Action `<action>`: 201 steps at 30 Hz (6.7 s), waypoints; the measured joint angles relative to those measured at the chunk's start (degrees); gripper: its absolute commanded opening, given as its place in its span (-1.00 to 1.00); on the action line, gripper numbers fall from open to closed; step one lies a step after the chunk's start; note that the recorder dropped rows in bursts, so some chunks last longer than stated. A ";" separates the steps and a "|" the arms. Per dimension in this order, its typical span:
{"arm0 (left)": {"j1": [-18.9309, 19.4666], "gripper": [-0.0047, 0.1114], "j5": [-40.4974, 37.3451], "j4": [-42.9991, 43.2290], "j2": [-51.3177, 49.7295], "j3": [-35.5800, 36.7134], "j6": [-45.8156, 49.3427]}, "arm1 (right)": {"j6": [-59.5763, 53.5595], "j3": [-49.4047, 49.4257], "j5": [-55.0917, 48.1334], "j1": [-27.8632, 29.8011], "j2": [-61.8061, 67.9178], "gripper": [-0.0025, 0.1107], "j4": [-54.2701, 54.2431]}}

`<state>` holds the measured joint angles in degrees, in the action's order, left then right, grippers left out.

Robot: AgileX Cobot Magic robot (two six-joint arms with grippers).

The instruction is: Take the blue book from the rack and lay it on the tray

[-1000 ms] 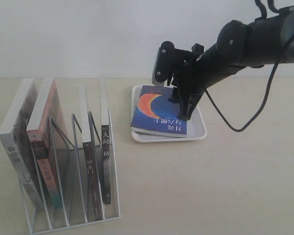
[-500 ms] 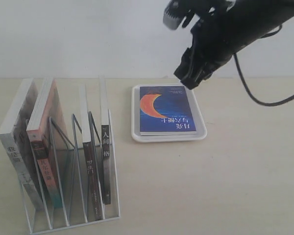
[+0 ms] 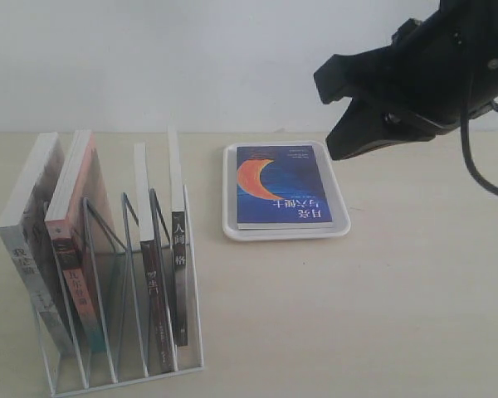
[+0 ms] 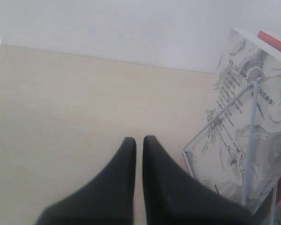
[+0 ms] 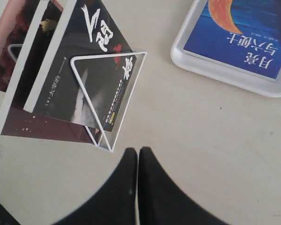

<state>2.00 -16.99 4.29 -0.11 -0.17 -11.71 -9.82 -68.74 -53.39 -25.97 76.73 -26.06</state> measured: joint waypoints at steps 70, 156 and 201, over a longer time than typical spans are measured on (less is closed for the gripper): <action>0.00 -0.84 0.00 0.00 0.00 0.00 0.00 | -6.59 49.16 40.17 -5.45 -27.52 -0.96 -6.35; 0.00 -0.84 0.00 0.00 0.00 0.00 0.00 | 25.04 68.80 33.20 15.02 -76.42 -0.96 31.78; 0.00 -0.84 0.00 0.00 0.00 0.00 0.00 | 25.04 68.80 33.20 15.02 -76.42 -0.96 31.88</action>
<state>2.00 -16.99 4.29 -0.11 -0.17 -11.71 15.22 0.07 -20.19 -10.95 0.31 5.82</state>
